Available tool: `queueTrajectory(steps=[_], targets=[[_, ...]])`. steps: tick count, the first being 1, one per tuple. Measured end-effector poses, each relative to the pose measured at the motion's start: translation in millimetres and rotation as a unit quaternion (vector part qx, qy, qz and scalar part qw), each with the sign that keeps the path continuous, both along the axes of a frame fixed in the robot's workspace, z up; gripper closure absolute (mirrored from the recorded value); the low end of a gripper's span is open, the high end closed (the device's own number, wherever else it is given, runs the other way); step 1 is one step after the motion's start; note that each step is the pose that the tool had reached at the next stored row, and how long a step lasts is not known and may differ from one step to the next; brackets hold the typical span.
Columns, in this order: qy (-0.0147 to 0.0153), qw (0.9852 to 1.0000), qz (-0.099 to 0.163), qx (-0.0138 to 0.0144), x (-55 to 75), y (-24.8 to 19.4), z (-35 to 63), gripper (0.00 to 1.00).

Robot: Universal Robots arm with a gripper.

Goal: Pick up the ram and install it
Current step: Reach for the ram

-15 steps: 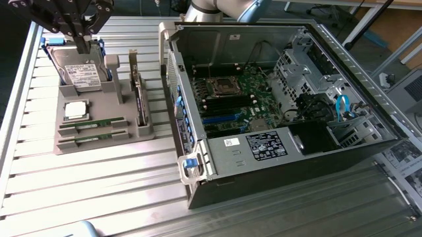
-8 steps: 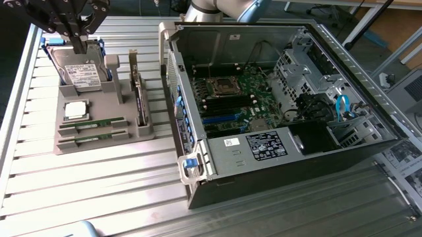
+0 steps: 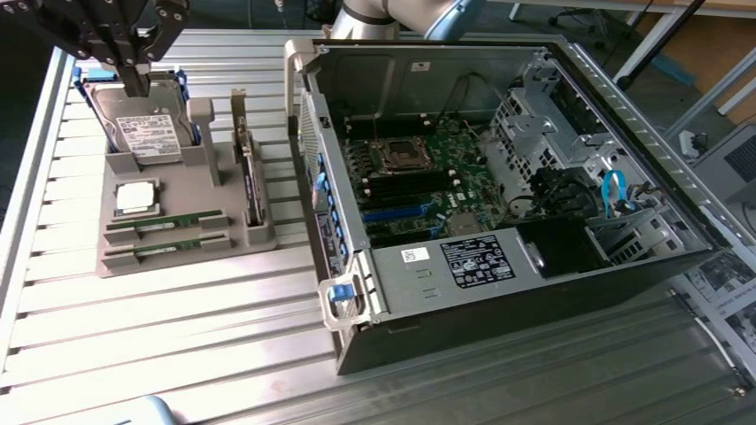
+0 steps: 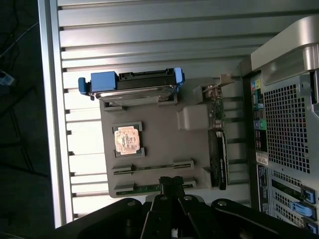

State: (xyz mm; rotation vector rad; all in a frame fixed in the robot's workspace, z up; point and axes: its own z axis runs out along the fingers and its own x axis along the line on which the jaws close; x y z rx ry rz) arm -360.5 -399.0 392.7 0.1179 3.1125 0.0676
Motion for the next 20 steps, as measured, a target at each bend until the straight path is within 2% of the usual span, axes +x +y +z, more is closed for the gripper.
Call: queueTrajectory(steps=[10, 20], targets=[[0.0000, 1.0000, 0.000, 0.0000, -1.3, -0.7, 0.0, 0.89], [0.0000, 1.0000, 0.000, 0.0000, -1.3, -6.3, 0.0, 0.89]])
